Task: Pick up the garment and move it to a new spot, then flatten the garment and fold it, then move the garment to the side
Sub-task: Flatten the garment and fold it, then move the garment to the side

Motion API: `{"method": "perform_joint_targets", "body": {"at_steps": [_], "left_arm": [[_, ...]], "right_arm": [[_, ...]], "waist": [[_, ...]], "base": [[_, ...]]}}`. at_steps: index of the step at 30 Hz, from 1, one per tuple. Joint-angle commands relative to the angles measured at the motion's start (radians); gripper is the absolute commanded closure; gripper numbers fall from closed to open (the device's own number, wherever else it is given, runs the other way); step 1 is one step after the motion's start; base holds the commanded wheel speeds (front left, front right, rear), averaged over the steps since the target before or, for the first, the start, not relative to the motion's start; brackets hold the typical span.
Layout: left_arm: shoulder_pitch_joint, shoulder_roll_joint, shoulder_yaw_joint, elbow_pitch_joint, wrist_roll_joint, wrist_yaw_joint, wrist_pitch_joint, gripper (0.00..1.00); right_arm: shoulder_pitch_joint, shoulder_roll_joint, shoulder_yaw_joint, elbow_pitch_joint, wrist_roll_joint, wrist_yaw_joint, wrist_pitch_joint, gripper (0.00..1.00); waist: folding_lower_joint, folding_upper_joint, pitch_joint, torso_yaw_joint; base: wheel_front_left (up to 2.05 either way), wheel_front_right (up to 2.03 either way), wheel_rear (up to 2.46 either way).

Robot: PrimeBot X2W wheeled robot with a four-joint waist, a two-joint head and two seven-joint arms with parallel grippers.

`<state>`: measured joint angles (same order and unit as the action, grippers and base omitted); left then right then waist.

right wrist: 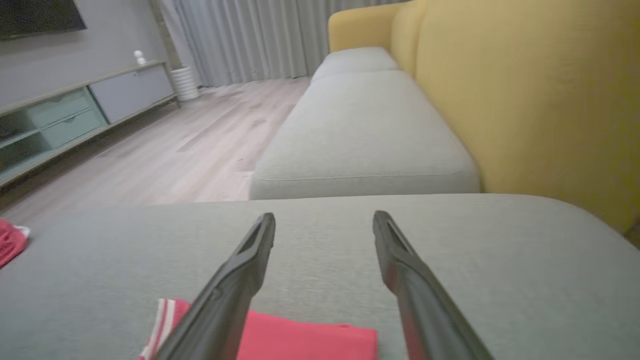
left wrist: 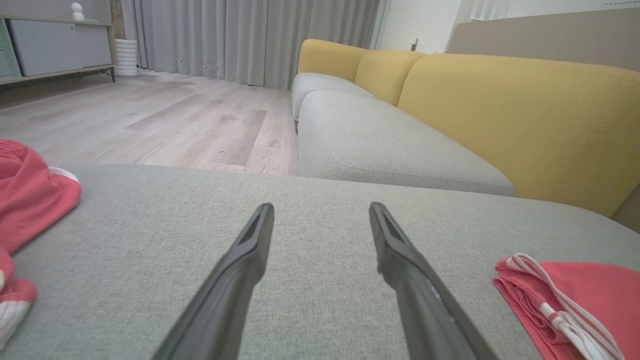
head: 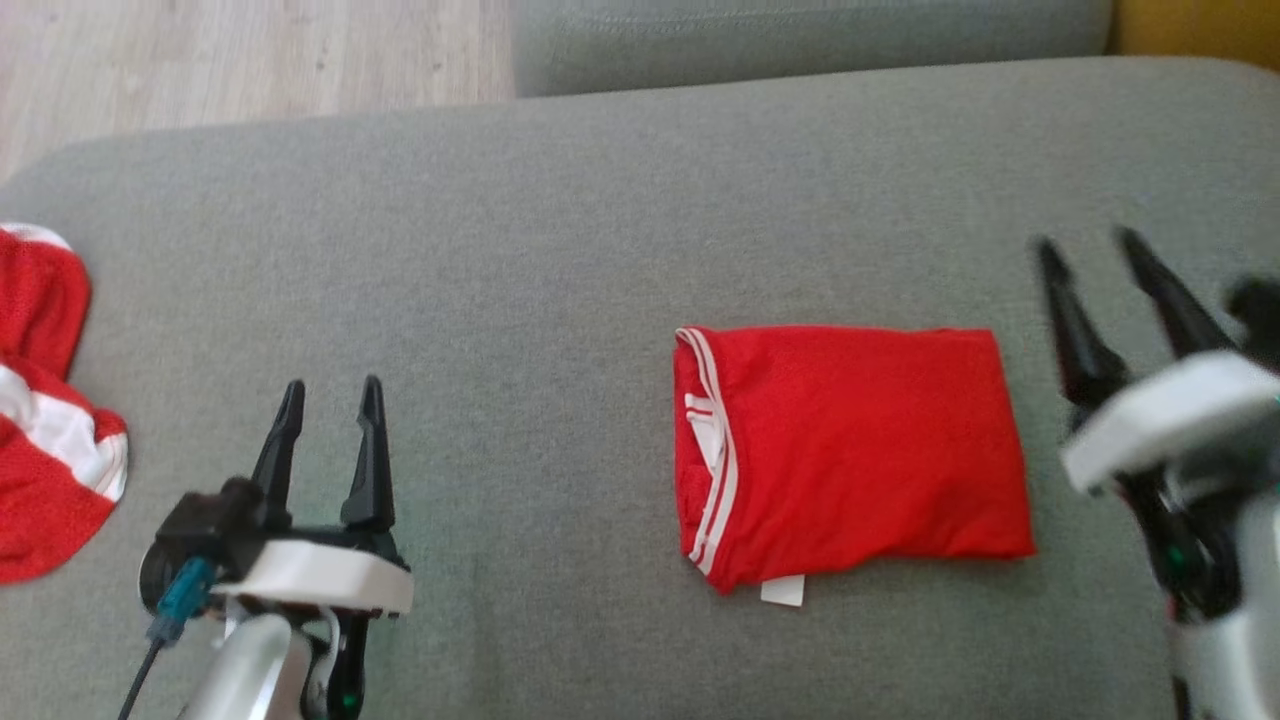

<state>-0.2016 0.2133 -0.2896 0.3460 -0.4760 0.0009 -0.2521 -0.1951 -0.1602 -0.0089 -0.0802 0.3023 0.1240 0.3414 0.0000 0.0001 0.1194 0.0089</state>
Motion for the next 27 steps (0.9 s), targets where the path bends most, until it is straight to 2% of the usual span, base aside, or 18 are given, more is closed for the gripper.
{"method": "perform_joint_targets", "body": {"at_steps": [1, 4, 9, 16, 27], "left_arm": [[-0.017, 0.026, 0.044, -0.035, -0.006, 0.008, -0.01, 0.0], [0.006, 0.025, 0.06, -0.042, -0.004, 0.009, -0.01, 0.0], [0.055, 0.021, 0.094, -0.062, 0.007, 0.011, -0.01, 0.0], [0.124, 0.005, 0.137, -0.095, 0.036, 0.016, -0.01, 0.0], [0.164, -0.017, 0.161, -0.108, 0.057, 0.006, -0.01, 0.0]], "right_arm": [[0.003, -0.004, 0.006, -0.037, -0.011, 0.007, -0.031, 0.0], [0.067, -0.012, -0.026, -0.015, -0.036, 0.007, -0.131, 0.0], [0.131, -0.047, 0.003, 0.068, -0.05, 0.007, -0.248, 0.0], [0.121, -0.062, 0.037, 0.164, -0.035, 0.007, -0.307, 0.0], [0.093, -0.063, 0.061, 0.194, -0.002, 0.007, -0.331, 0.0]], "waist": [[0.0, -0.0001, -0.014, -0.009], [0.0, -0.0001, -0.038, -0.024], [0.0, -0.0001, -0.072, -0.054], [0.0, -0.0001, -0.104, -0.073], [0.0, -0.0001, -0.116, -0.06]], "base": [[0.0, 0.0, 0.0], [0.0, 0.0, 0.0], [0.0, 0.0, 0.0], [0.0, 0.0, 0.0], [0.0, 0.0, 0.0]]}}
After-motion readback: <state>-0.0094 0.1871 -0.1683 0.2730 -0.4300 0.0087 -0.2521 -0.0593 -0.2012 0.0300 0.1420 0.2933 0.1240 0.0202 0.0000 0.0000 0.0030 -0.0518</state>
